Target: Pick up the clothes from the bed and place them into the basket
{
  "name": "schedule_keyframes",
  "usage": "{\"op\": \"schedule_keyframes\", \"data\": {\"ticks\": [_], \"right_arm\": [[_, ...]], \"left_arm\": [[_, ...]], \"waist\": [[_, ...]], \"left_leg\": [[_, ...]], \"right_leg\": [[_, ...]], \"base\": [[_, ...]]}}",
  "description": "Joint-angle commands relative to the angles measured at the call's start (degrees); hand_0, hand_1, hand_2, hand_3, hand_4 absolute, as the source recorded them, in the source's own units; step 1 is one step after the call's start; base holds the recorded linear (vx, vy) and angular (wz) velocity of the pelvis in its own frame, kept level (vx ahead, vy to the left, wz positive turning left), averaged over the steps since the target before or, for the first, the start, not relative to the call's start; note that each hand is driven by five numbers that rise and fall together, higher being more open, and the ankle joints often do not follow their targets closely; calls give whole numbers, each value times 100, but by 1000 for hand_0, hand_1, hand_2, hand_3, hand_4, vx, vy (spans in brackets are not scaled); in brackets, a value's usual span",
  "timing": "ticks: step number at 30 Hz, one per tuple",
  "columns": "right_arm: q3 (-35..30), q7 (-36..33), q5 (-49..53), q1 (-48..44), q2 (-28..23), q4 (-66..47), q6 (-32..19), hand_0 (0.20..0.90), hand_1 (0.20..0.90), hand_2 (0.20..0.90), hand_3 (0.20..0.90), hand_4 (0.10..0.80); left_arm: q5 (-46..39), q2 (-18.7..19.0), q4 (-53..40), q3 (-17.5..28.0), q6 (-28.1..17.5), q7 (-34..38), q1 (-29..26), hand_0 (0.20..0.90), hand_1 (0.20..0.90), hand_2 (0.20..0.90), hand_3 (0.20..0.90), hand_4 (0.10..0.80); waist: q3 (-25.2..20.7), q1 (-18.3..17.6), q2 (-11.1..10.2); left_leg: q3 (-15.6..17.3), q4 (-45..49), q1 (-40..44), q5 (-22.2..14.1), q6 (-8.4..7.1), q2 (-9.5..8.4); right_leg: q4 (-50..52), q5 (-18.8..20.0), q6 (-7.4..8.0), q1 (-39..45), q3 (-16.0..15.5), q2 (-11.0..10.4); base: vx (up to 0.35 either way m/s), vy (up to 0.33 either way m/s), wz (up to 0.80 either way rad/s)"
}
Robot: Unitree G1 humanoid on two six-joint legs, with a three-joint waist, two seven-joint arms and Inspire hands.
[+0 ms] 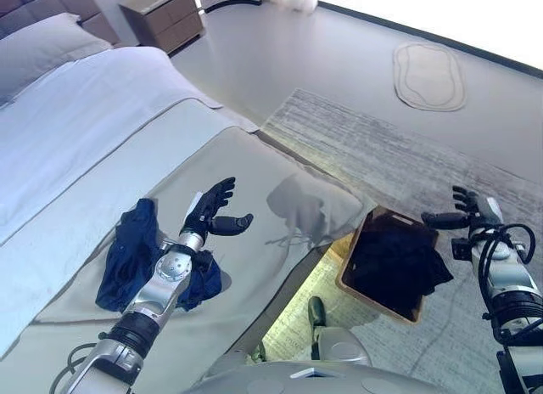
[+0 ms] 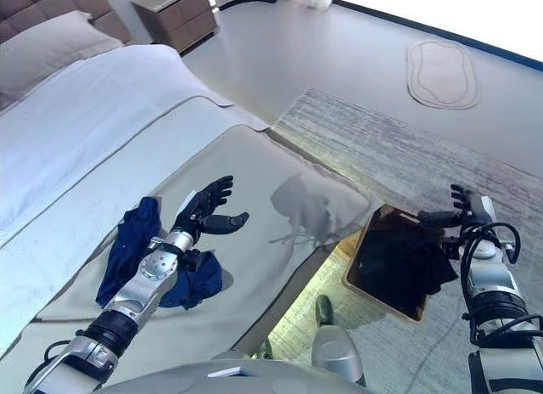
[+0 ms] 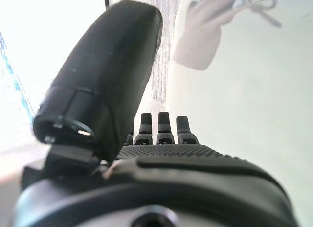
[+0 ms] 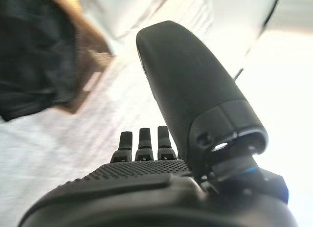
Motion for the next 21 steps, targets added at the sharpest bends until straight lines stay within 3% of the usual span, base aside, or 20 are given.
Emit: {"op": "schedule_keyframes", "data": {"ticks": [1,9,13,17,21], "right_arm": [[310,-275,-203,-1210,-313,-364,-676,900,900,900,900,800],[963,-130,-617,-1928,-215,-462,-988,900,900,900,900,800],[1208,-98,-637,-2126,-90,-457,-824,900,900,900,900,800],[1407,-77,-738,-2346,-55,-294,-667,900,900,900,900,800],[1656,255,-560,-2755,18,-108,-450,900,900,900,900,800]], "left_arm": [[134,153,-366,-6,-373,350,-422,900,900,900,900,800],[176,114,-55,360,-283,434,-73,900,900,900,900,800],[158,148,-18,600,-286,408,172,900,900,900,900,800],[175,122,23,743,-332,314,325,900,900,900,900,800],[155,120,-41,804,-349,366,395,900,900,900,900,800]], "waist": [[-189,342,-231],[-233,896,-311],[-250,1183,-313],[-237,1434,-334],[-175,1647,-320]], "left_leg": [[-119,376,-235,-436,-21,-118],[-639,450,-374,-328,-94,-192],[-862,447,-468,-228,-132,-204],[-778,636,-617,-194,-222,-164],[-941,790,-733,-217,-241,-195]], "right_leg": [[313,-685,-31,243,-201,33],[431,-915,-182,450,-673,-59],[586,-1079,-271,519,-934,-88],[604,-1126,-327,608,-1348,-223],[789,-1240,-369,608,-1495,-312]], "base": [[-56,-2,38],[5,-20,43],[42,-16,50],[47,35,60],[51,80,36]]}}
